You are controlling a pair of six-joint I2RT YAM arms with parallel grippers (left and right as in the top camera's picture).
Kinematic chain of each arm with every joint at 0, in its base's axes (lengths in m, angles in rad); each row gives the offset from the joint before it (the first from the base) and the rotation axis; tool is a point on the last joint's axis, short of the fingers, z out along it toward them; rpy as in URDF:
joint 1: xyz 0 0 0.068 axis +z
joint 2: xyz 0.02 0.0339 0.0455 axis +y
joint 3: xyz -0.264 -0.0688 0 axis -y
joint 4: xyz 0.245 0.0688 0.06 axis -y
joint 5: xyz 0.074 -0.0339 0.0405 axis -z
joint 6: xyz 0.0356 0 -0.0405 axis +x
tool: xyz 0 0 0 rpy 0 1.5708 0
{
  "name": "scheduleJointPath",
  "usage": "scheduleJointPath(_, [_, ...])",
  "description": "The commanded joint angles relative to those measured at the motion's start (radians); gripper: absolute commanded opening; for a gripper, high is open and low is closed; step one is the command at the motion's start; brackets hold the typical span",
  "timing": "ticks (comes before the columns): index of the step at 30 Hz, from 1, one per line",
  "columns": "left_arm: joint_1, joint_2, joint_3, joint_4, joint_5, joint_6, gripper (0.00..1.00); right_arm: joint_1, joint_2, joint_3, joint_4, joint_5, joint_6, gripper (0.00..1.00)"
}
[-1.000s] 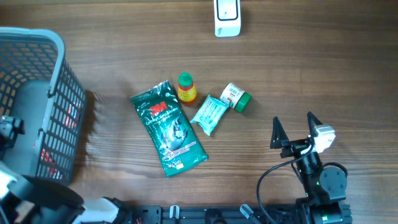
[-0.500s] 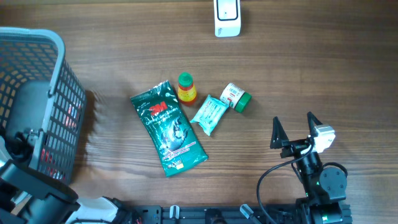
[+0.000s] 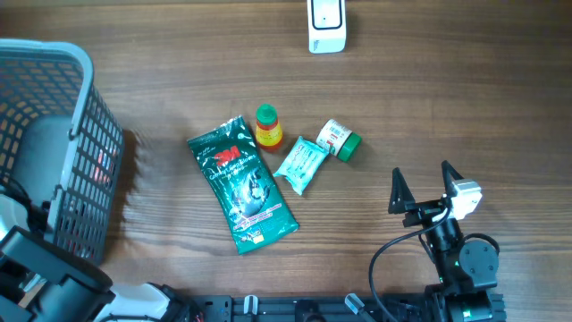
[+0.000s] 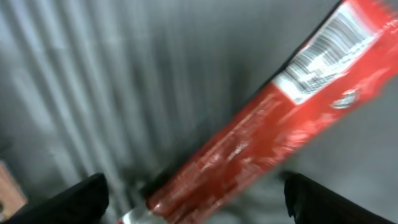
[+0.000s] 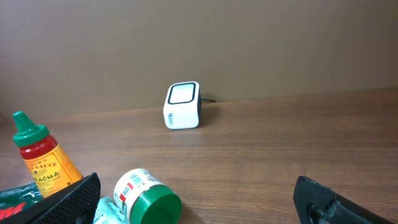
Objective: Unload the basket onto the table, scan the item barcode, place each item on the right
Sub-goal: 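Reach the left gripper into the basket and grasp the red stick packet, then carry the red stick packet out and lay it below the wipes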
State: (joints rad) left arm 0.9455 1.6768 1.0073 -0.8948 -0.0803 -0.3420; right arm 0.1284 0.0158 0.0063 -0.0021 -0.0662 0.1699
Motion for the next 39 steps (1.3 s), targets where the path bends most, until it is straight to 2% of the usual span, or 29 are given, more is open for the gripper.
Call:
scheduleJointPath(1, [0.006, 0.006, -0.073, 0.048, -0.021, -0.014, 0.77, 0.005, -0.002, -0.001, 0.003, 0.014, -0.012, 1.00])
scheduleJointPath(4, [0.006, 0.006, -0.108, 0.063, -0.021, -0.014, 0.07, 0.005, -0.002, -0.001, 0.003, 0.014, -0.012, 1.00])
scheduleJointPath(5, [0.006, 0.006, -0.108, 0.063, -0.021, -0.014, 0.04, 0.005, -0.002, -0.001, 0.003, 0.014, -0.012, 1.00])
scheduleJointPath(12, [0.006, -0.021, 0.002, -0.018, 0.012, -0.013, 0.04, 0.005, -0.002, -0.001, 0.003, 0.014, -0.012, 1.00])
scheduleJointPath(19, [0.006, -0.132, 0.321, -0.217, 0.012, -0.002, 0.04, 0.005, -0.002, -0.001, 0.003, 0.014, -0.012, 1.00])
scheduleJointPath(25, [0.005, -0.241, 0.591, -0.295, 0.022, -0.002, 0.04, 0.005, -0.002, -0.001, 0.003, 0.014, -0.012, 1.00])
scheduleJointPath(27, [0.005, -0.299, 0.669, -0.292, 0.094, -0.002, 0.04, 0.005, -0.002, -0.001, 0.003, 0.014, -0.012, 1.00])
scheduleJointPath(28, [0.005, -0.342, 0.701, -0.281, 0.182, -0.006, 0.04, 0.005, -0.002, -0.001, 0.003, 0.014, -0.012, 1.00])
scheduleJointPath(31, [0.005, -0.414, 0.706, -0.241, 0.353, -0.062, 0.04, 0.005, -0.002, -0.001, 0.003, 0.014, -0.012, 0.99])
scheduleJointPath(33, [-0.019, -0.471, 0.706, -0.219, 0.524, -0.093, 0.04, 0.005, -0.002, -0.001, 0.003, 0.014, -0.012, 1.00])
scheduleJointPath(36, [-0.094, -0.515, 0.706, -0.220, 0.615, -0.092, 0.04, 0.005, -0.002, -0.001, 0.003, 0.014, -0.012, 1.00])
scheduleJointPath(39, [-0.240, -0.550, 0.706, -0.244, 0.617, -0.072, 0.04, 0.005, -0.002, -0.001, 0.003, 0.014, -0.012, 1.00])
